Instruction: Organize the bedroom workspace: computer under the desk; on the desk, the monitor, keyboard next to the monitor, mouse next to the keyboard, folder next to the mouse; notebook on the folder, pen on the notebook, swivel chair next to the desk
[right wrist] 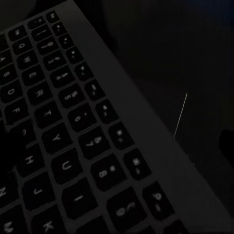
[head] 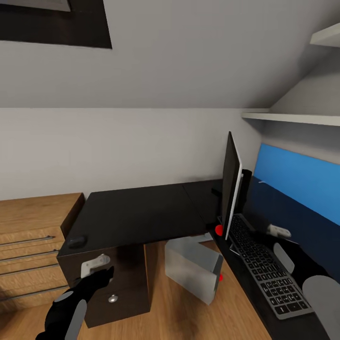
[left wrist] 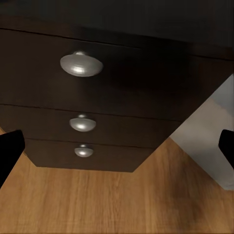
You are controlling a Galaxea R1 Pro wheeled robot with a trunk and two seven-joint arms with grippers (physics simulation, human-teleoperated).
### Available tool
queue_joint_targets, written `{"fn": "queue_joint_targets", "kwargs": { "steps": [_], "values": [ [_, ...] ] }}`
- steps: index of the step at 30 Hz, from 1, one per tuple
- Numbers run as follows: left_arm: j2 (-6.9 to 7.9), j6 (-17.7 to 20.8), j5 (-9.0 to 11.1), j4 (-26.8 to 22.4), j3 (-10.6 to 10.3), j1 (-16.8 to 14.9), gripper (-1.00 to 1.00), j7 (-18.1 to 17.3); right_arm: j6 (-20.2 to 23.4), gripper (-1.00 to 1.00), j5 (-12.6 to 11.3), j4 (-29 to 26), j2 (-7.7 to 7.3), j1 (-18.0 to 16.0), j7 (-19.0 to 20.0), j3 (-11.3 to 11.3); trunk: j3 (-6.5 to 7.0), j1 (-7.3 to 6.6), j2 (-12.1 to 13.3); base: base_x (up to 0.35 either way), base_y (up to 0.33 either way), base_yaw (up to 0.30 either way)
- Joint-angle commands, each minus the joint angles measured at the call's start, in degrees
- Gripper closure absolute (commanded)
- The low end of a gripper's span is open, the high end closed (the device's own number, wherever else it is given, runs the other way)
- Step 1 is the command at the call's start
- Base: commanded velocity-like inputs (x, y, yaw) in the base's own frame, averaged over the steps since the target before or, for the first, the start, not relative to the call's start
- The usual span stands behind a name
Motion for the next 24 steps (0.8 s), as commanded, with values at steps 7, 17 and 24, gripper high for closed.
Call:
{"fn": "queue_joint_targets", "kwargs": {
  "steps": [7,17,24],
  "values": [
    [-0.08,0.24,0.67,-0.32,-0.01,-0.04,-1.0,0.45,0.35,-1.0,-0.23,0.41,-0.08,-0.04,-0.33,0.32,-0.61,0.66,-1.25,0.0,0.0,0.0],
    [-0.13,0.21,0.65,-0.34,-0.01,-0.04,-1.0,0.47,0.62,-1.0,-0.16,0.49,-0.01,-0.04,-0.36,0.43,-1.33,1.54,-2.86,0.0,0.0,0.0],
    [-0.13,0.19,0.62,-0.34,-0.01,-0.04,-1.0,0.52,0.64,-1.0,-0.18,0.49,-0.05,-0.04,-0.36,0.49,-1.86,2.2,-4.06,0.0,0.0,0.0]
  ]
}}
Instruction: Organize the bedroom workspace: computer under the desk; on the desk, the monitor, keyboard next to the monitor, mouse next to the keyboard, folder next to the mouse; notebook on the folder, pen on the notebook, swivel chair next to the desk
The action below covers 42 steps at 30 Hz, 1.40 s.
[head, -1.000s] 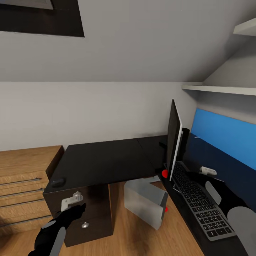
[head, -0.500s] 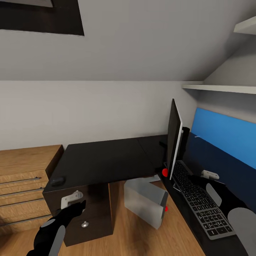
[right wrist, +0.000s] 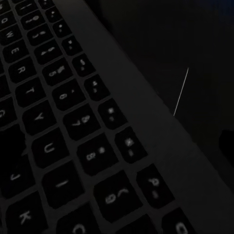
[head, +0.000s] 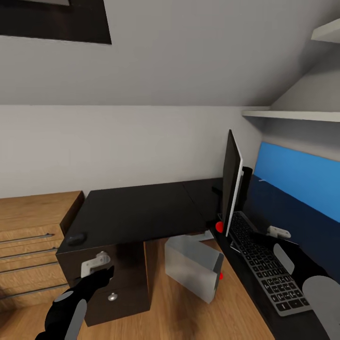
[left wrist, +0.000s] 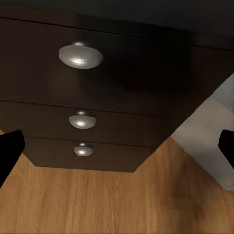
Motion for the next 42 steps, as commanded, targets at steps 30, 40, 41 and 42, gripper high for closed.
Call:
{"fn": "queue_joint_targets", "kwargs": {
  "steps": [30,40,41,42],
  "values": [
    [0.08,0.32,0.68,0.48,0.12,-0.04,-1.0,0.18,0.2,-1.0,-0.29,-0.07,-0.02,-0.03,-0.11,0.33,-1.5,1.76,-3.26,0.0,0.0,0.0],
    [0.17,0.31,0.62,0.54,0.21,-0.04,-1.0,0.13,0.2,-1.0,-0.29,-0.07,-0.09,-0.03,-0.11,0.33,-1.5,1.76,-3.26,-0.16,0.0,0.0],
    [0.17,0.31,0.61,0.54,0.21,-0.04,-1.0,0.14,0.2,-1.0,-0.29,-0.07,-0.09,-0.03,-0.11,0.33,-1.5,1.76,-3.26,-0.046,0.0,0.0],
    [0.19,0.31,0.6,0.54,0.21,-0.04,-1.0,0.14,0.2,-1.0,-0.29,-0.07,-0.1,-0.03,-0.11,0.33,-1.5,1.76,-3.26,-0.03,0.0,0.0]
  ]
}}
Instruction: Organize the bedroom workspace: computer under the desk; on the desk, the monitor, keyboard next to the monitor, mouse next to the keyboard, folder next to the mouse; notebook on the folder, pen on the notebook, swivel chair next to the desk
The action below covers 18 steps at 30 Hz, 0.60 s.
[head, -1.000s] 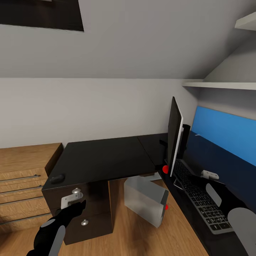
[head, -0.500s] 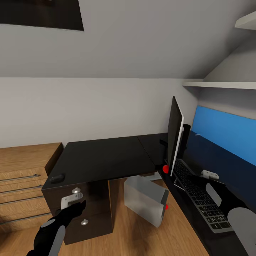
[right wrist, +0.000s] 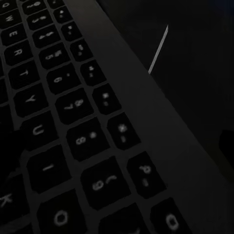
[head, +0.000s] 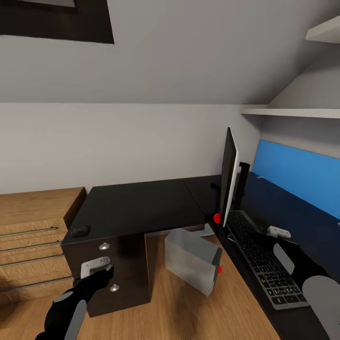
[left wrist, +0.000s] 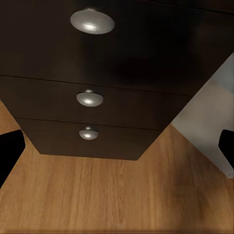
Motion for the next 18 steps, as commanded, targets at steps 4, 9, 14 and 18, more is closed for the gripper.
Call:
{"fn": "queue_joint_targets", "kwargs": {
  "steps": [4,9,14,18],
  "values": [
    [-0.01,0.26,0.67,-0.07,0.04,-0.04,-1.0,0.37,0.2,-1.0,-0.24,-0.08,-0.08,-0.03,-0.11,0.33,-0.06,-0.01,-0.03,-0.03,0.0,0.0],
    [-0.01,0.3,0.67,-0.07,0.04,-0.04,-1.0,0.43,0.2,-1.0,-0.24,-0.07,-0.08,-0.03,-0.11,0.33,-0.06,-0.01,-0.03,-0.236,0.0,0.0],
    [-0.01,0.3,0.69,-0.08,0.04,-0.04,-1.0,0.43,0.2,-1.0,-0.24,-0.09,-0.08,-0.03,-0.11,0.33,-0.06,-0.01,-0.03,-0.188,0.0,0.0],
    [-0.01,0.29,0.69,-0.15,0.04,-0.04,-1.0,0.44,0.2,-1.0,-0.24,-0.11,-0.08,-0.03,-0.11,0.33,-0.06,-0.01,-0.03,-0.074,0.0,0.0]
  ]
}}
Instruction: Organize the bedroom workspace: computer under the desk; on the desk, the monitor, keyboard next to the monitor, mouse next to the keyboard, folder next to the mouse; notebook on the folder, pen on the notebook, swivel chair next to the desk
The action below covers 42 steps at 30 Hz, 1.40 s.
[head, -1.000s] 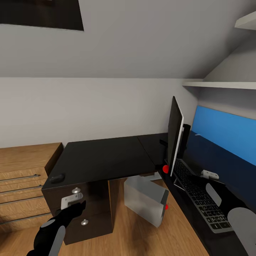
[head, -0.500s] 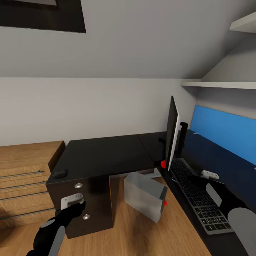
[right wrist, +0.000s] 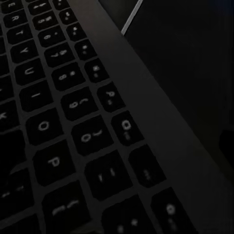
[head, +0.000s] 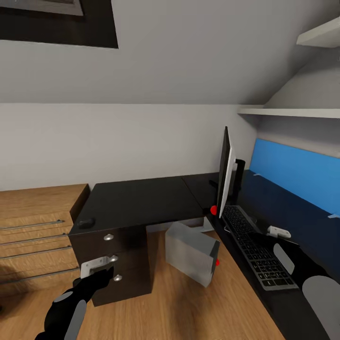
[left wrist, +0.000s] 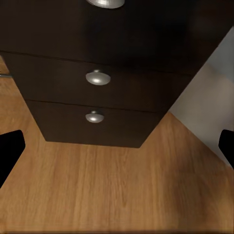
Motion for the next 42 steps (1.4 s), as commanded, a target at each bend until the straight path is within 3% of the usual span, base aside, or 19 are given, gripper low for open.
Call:
{"fn": "queue_joint_targets", "kwargs": {
  "steps": [1,14,42],
  "values": [
    [-0.04,0.25,0.61,-0.08,0.04,-0.04,-1.0,0.42,0.2,-1.0,-0.24,-0.07,-0.08,-0.03,-0.11,0.32,-0.06,-0.01,-0.03,-0.068,0.0,0.0],
    [-0.04,0.27,0.61,-0.16,0.09,-0.04,-1.0,0.42,0.2,-1.0,-0.2,-0.03,-0.06,-0.03,-0.14,0.32,-0.06,-0.01,-0.03,-0.183,0.0,0.0],
    [-0.12,0.27,0.6,-0.13,0.04,-0.04,-1.0,0.51,-0.41,-1.0,0.2,-0.63,-0.06,-0.03,-2.24,0.42,-0.06,-0.01,-0.03,0.021,0.0,0.0]
  ]
}}
